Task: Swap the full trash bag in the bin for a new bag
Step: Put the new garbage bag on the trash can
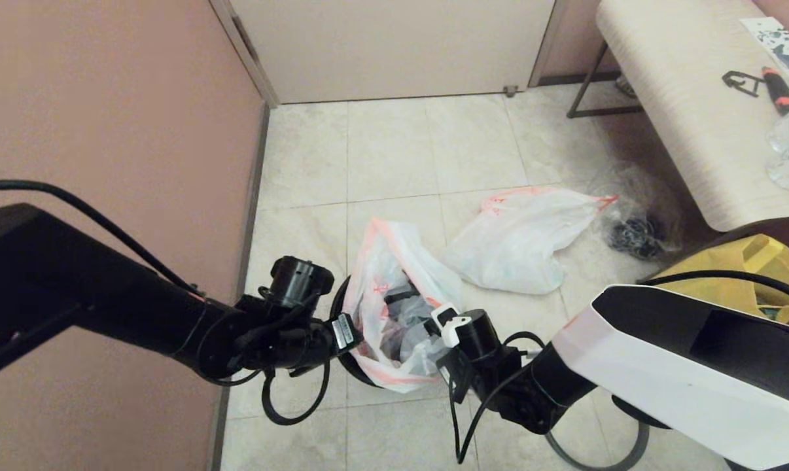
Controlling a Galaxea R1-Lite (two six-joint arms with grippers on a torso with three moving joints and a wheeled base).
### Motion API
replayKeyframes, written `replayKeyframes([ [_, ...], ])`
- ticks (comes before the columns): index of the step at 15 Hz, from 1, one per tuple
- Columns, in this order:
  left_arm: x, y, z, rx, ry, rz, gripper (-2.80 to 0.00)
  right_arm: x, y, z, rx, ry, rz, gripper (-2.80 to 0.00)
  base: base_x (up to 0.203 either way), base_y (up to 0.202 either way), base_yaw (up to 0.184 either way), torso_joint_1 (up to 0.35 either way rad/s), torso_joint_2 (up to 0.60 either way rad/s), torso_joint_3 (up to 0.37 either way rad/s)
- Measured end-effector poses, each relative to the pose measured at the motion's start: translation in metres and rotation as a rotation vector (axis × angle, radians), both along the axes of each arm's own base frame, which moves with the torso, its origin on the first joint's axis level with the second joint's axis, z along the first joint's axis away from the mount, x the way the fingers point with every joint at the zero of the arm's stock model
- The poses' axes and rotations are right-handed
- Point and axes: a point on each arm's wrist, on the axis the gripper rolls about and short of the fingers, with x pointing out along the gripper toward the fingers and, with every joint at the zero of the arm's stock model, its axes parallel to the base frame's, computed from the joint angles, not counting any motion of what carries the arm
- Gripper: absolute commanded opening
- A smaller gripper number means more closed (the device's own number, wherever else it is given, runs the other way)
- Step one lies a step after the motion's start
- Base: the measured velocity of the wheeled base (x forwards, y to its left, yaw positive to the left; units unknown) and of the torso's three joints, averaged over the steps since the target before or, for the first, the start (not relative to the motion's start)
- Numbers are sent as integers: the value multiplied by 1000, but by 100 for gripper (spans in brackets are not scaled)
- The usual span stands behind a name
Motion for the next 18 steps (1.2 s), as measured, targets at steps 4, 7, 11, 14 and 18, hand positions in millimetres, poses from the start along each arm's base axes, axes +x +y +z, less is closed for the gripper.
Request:
replayKeyframes([
  [4,12,-16,-18,0,28,18,0,2,0,0,5,-2,-4,-280,0,0,0,0,0,0],
  [7,22,-27,-29,10,28,24,-280,3,-1,1,6,-4,-7,-280,0,0,0,0,0,0],
  [11,28,-33,-37,28,29,31,-280,3,-1,1,7,-5,-7,-280,0,0,0,0,0,0],
  [14,27,-33,-35,36,17,45,-280,2,-2,-1,1,4,-9,-280,0,0,0,0,0,0],
  [18,15,-30,-36,53,39,35,-280,3,-3,-6,-7,8,-16,-280,0,0,0,0,0,0],
])
